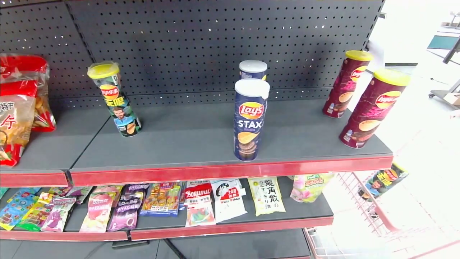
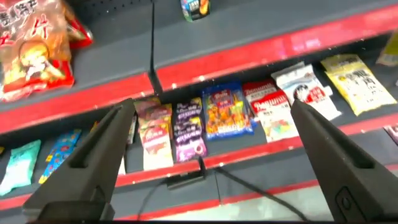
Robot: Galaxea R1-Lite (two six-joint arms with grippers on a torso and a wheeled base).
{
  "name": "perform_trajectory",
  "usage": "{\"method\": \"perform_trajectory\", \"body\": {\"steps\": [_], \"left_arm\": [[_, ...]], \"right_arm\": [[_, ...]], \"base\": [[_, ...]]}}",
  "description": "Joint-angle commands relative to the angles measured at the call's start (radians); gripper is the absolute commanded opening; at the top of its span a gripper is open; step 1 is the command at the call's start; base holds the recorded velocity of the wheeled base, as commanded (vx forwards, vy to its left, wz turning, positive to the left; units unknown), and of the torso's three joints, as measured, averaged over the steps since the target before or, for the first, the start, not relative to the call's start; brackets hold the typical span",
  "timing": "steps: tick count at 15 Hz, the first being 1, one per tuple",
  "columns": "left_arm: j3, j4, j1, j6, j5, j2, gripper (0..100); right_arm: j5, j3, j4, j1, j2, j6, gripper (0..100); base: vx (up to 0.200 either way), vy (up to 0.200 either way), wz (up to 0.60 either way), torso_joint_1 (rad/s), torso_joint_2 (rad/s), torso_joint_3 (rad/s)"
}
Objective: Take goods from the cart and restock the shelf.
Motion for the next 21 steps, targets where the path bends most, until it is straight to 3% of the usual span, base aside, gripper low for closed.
{"method": "perform_trajectory", "body": {"steps": [1, 3, 16, 21], "left_arm": [[0.013, -0.001, 0.000, 0.006, 0.001, -0.034, 100], [0.013, 0.001, 0.000, 0.049, 0.001, -0.051, 100], [0.030, -0.001, 0.000, 0.049, 0.001, -0.067, 100], [0.044, 0.001, -0.001, 0.049, 0.001, -0.090, 100]], "right_arm": [[-0.001, 0.000, 0.000, 0.001, -0.002, -0.006, 100], [-0.001, 0.000, 0.000, 0.001, -0.012, -0.013, 100], [-0.001, 0.019, 0.000, 0.001, -0.028, -0.033, 100], [-0.002, 0.057, 0.000, 0.001, -0.076, -0.072, 100]], "base": [[-0.200, 0.000, 0.00, 0.002, 0.01, -0.002], [0.000, 0.000, 0.00, 0.000, 0.00, 0.000], [0.000, -0.185, 0.00, 0.002, 0.00, 0.003], [0.000, 0.000, -0.36, 0.001, 0.00, 0.003]]}}
